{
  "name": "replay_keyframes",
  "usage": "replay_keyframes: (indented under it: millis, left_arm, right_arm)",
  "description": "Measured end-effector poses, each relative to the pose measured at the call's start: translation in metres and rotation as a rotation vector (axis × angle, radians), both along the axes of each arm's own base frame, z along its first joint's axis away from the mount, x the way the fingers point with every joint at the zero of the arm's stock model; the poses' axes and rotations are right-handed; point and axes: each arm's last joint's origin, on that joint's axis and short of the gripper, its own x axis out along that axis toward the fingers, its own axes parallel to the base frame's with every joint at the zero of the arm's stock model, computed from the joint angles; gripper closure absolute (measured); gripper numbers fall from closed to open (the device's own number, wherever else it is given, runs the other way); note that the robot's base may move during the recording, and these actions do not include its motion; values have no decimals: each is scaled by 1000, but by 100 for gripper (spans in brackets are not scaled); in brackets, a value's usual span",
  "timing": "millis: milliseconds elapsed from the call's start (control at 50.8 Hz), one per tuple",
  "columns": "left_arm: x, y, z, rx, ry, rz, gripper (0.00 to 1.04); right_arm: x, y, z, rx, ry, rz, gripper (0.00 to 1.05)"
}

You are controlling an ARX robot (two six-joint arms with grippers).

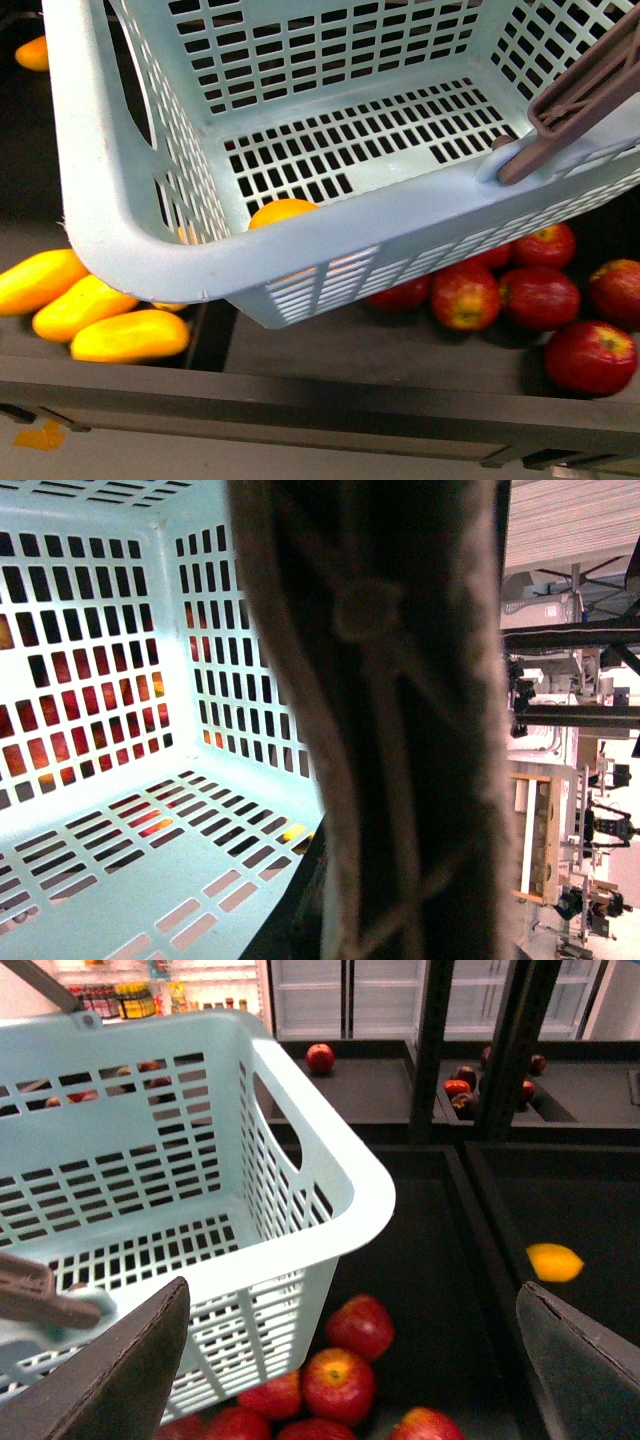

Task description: Pick lemon and mango into basket

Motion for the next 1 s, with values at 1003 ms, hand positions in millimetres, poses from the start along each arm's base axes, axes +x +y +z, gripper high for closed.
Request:
replay_keyframes:
  millis: [1003]
  left_arm:
    - [1, 1, 0, 4, -4, 8, 100]
  right_arm:
    - [0, 0, 0, 0, 0, 1, 9]
